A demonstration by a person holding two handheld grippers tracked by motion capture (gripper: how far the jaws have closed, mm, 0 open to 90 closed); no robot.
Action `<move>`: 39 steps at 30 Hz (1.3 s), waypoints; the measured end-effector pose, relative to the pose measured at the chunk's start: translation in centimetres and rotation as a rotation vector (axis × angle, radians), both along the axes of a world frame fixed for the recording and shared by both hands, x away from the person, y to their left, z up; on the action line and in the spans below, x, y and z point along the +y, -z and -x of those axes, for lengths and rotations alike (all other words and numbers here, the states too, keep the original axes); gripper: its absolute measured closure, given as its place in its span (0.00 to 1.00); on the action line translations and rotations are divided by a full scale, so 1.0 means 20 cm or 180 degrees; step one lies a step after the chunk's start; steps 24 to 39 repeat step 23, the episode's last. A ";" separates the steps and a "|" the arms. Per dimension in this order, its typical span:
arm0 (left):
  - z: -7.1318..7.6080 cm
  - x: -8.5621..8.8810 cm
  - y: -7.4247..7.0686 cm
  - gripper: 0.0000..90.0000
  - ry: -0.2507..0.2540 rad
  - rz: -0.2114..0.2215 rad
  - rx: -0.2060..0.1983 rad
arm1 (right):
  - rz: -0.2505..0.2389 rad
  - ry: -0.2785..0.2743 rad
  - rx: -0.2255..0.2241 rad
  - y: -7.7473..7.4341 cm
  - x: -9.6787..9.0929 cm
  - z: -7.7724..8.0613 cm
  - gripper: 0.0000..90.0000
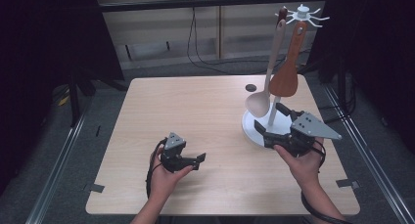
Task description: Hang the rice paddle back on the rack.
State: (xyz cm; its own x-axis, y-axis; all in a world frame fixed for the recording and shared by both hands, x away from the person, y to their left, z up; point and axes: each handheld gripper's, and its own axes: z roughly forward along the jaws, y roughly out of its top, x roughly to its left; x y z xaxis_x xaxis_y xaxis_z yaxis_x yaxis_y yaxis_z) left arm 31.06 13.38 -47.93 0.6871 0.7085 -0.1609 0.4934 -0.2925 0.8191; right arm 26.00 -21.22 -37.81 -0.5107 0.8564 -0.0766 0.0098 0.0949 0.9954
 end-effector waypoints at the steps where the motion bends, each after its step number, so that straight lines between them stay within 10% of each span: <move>1: 0.00 0.00 0.00 0.11 -0.0002 0.0008 0.0001 | 0.0001 -0.0002 0.0011 0.01 0.00 0.00 0.17; 39: -0.01 0.01 -0.01 0.10 -0.0007 0.0004 -0.0025 | -0.0021 -0.0091 0.0202 0.15 0.00 -0.02 0.17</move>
